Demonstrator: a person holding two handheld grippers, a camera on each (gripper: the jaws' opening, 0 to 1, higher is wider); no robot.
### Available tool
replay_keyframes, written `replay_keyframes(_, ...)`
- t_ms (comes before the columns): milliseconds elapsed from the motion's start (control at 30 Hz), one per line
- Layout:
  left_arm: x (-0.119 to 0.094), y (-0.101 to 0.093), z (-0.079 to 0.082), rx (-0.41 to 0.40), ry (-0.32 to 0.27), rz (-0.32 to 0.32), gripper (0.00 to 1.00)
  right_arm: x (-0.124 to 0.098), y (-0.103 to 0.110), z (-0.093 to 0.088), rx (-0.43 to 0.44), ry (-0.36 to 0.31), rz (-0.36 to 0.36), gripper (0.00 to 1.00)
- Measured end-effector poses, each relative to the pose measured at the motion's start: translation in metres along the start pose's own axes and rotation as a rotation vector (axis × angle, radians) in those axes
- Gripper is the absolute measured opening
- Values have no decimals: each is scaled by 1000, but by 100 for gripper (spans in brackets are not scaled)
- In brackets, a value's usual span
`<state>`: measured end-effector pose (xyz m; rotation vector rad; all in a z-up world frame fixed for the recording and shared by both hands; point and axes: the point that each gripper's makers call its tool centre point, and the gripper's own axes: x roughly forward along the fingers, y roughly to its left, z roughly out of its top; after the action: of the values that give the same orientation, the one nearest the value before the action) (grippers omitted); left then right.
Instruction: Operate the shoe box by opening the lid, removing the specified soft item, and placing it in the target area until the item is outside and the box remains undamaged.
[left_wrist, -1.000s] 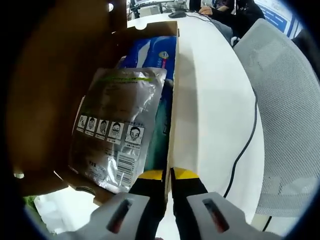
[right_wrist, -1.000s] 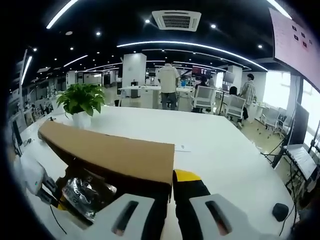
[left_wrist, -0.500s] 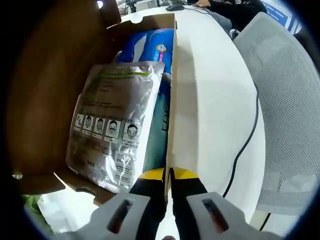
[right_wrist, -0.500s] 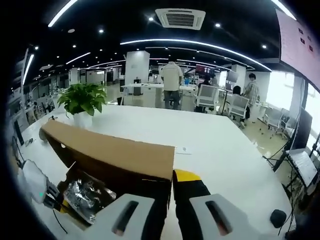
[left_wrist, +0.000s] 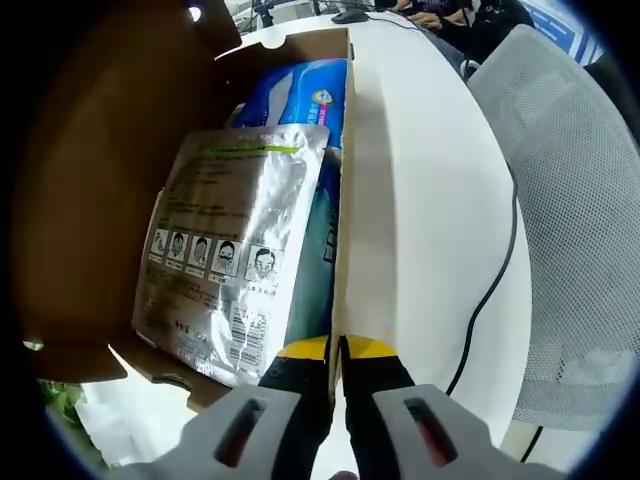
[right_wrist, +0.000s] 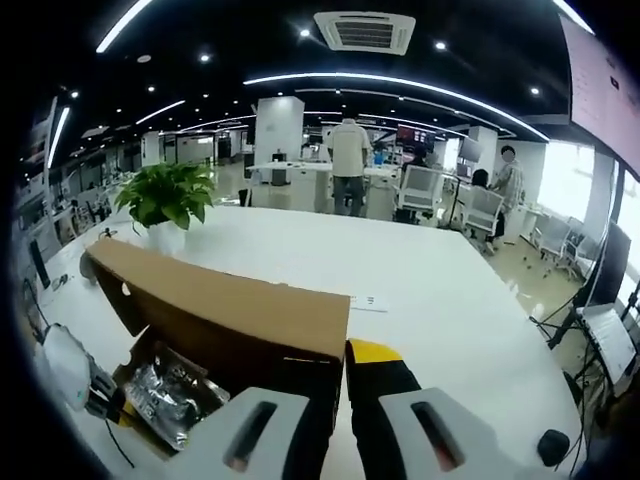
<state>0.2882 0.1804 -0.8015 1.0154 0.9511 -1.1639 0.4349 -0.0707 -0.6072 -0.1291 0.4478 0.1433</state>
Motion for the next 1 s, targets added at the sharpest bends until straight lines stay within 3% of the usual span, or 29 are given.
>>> replay_keyframes(233, 0, 0, 0, -2, 12, 4, 3, 3, 0, 0, -1, 7, 8, 0)
replay_keyframes(333, 0, -1, 2, -56, 25, -25, 3, 4, 2, 0, -14, 9, 13, 0)
replay_keyframes(400, -1, -3, 5, -33, 27, -18, 3, 5, 5, -1, -22, 17, 12, 0)
replay_keyframes(467, -1, -4, 20, 61, -23, 17, 3, 3, 6, -2, -26, 21, 5, 0)
replay_keyframes(500, -1, -4, 24, 71, -32, 30, 4, 3, 6, -2, -25, 22, 4, 0)
replay_keyframes(567, 1, -5, 26, 40, -1, 23, 4, 3, 6, -3, -27, 24, 2, 0)
replay_keyframes(633, 6, -6, 28, 16, -14, 3, 4, 3, 6, -3, -25, 28, 6, 0)
replay_keyframes(867, 15, -8, 25, -9, -59, -26, 3, -1, 9, -3, -32, 37, 13, 0)
replay_keyframes(1000, 26, -9, 20, 42, -15, -11, 3, -1, 10, -2, -39, 37, 8, 0)
